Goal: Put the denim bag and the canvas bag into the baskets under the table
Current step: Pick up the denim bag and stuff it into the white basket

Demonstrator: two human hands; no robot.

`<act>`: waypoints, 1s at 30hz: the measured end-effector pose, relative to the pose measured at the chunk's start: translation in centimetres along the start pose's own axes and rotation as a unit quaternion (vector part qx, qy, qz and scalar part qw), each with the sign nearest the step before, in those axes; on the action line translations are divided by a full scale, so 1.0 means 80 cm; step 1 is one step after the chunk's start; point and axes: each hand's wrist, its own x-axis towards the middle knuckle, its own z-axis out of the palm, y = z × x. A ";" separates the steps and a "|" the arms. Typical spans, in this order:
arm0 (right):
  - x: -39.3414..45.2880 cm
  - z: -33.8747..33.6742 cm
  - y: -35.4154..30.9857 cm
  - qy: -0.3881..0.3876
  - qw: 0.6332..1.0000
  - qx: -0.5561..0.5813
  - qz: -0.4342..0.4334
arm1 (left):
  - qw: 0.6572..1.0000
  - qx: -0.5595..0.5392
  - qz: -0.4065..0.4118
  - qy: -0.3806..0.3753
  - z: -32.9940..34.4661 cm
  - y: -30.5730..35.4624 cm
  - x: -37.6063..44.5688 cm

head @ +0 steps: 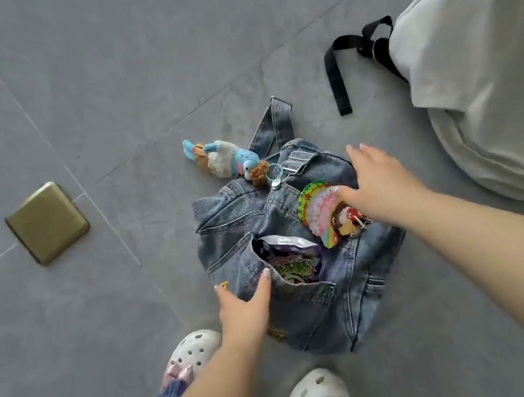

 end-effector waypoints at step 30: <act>-0.139 -0.046 0.020 -0.006 0.984 0.174 0.039 | 0.999 -0.022 0.047 0.006 -0.038 0.086 -0.095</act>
